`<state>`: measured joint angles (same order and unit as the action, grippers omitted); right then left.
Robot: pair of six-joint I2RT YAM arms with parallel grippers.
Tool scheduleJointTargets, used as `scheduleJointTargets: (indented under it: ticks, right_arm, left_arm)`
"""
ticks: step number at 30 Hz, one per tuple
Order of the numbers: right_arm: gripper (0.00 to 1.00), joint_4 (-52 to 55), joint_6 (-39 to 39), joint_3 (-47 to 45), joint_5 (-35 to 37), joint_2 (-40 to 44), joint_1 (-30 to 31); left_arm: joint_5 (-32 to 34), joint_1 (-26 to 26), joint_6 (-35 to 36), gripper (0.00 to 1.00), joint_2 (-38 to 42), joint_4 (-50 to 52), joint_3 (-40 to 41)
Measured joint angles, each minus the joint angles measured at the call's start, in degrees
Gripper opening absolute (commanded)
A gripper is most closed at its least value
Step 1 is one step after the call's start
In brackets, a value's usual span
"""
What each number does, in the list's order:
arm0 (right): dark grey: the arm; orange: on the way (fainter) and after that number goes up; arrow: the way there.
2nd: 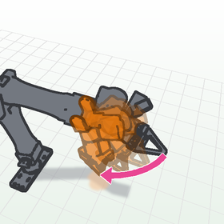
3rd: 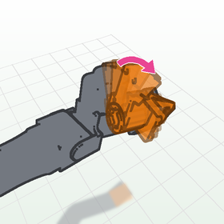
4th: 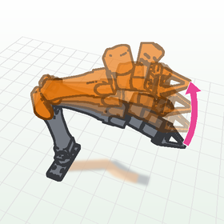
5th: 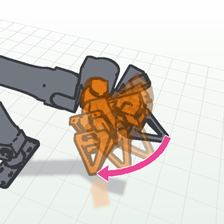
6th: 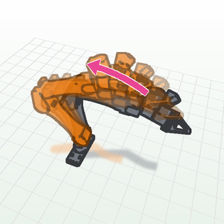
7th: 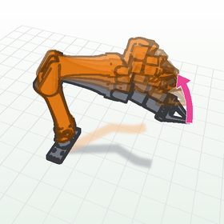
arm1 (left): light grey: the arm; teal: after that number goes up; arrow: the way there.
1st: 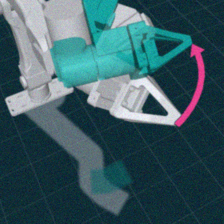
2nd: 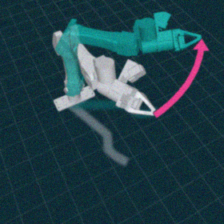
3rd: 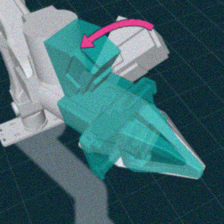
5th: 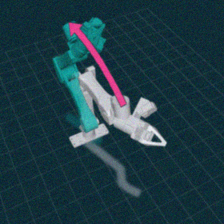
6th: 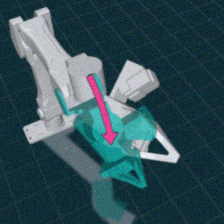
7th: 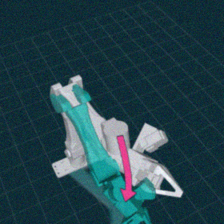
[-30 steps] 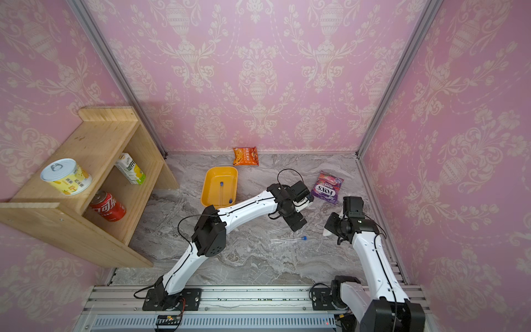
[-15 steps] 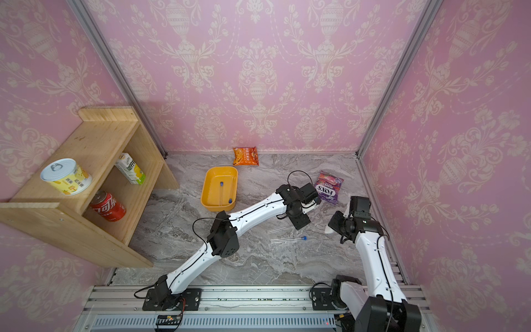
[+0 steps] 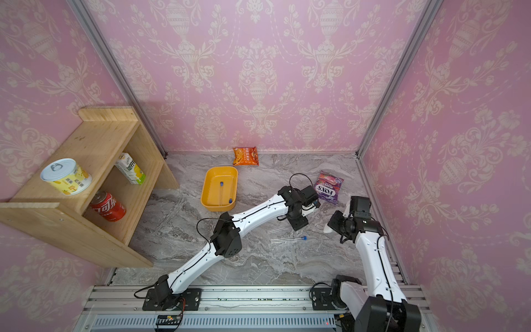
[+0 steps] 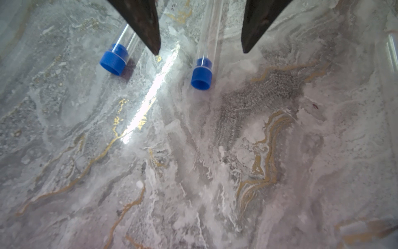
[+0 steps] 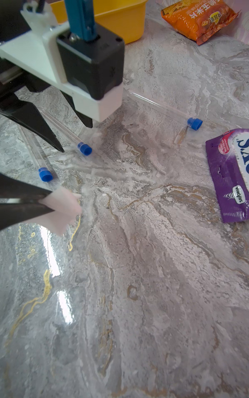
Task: Wipe the exteriors of test tubes
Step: Pick up the test tube at the center of the board.
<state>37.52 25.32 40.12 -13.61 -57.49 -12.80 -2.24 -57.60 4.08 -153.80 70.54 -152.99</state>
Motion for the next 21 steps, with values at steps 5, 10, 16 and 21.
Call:
scheduleJointTargets:
  ticks: [5,10,16,21]
  right_arm:
    - [0.0,-0.26,-0.11,-0.02,-0.15,0.0,-0.37]
    - [0.0,-0.44,-0.13,-0.26,-0.37,0.15,-0.37]
    - [0.0,-0.66,-0.15,-0.37,-0.63,0.33,-0.63]
    - [0.0,-0.74,-0.28,-0.37,-1.01,0.37,-0.63]
  left_arm:
    - [0.0,0.0,0.0,0.57,-0.39,-0.37,-0.09]
    - [-0.24,0.0,0.2,0.49,-1.05,-0.68,-0.46]
    - [-0.35,0.0,0.46,0.49,-2.36,-0.87,-1.2]
    - [-0.37,0.04,0.85,0.47,-3.48,-1.18,-1.53]
